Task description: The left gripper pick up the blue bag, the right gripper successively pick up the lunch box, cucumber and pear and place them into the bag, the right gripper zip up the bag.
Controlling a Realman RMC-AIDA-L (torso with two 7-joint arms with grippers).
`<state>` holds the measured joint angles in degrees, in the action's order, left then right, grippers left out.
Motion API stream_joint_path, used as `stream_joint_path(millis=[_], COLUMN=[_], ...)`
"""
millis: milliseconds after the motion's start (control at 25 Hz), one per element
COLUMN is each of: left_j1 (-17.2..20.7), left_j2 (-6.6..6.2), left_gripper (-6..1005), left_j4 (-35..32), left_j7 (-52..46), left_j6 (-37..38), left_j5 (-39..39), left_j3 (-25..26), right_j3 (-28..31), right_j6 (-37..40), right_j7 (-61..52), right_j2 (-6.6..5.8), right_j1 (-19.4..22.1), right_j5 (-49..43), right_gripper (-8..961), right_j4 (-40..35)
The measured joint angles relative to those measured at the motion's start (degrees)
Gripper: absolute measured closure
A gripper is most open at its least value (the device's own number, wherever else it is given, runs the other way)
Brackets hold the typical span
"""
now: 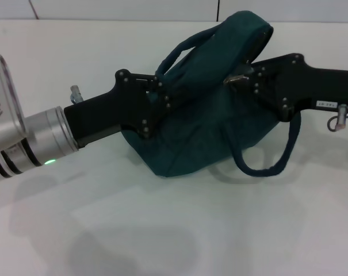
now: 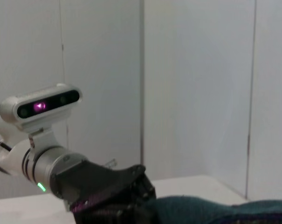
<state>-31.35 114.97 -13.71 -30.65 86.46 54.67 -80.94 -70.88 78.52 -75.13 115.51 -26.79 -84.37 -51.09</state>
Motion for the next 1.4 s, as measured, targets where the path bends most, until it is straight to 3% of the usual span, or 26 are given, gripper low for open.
stream_joint_path(millis=[440, 960, 1400], left_j1=[-0.3, -0.4, -0.6], left_j2=[-0.56, -2.98, -3.40], left_gripper=[945, 945, 973], left_j4=[-1.8, -2.9, -3.0], left_j7=[-0.2, -0.3, -0.3], left_j6=[-0.8, -1.3, -0.9], left_j5=[3.8, 6.4, 7.9], left_j3=[0.0, -0.1, 0.2], right_j3=[0.2, 1.7, 1.0], right_j6=[0.0, -4.1, -4.1], right_j7=[5.5, 8.9, 16.3], right_j2=[-0.03, -0.01, 0.15], right_j1=[0.9, 2.5, 2.5], right_j5=[7.3, 10.6, 18.0], right_gripper=[936, 936, 937], right_j4=[0.2, 0.9, 5.3])
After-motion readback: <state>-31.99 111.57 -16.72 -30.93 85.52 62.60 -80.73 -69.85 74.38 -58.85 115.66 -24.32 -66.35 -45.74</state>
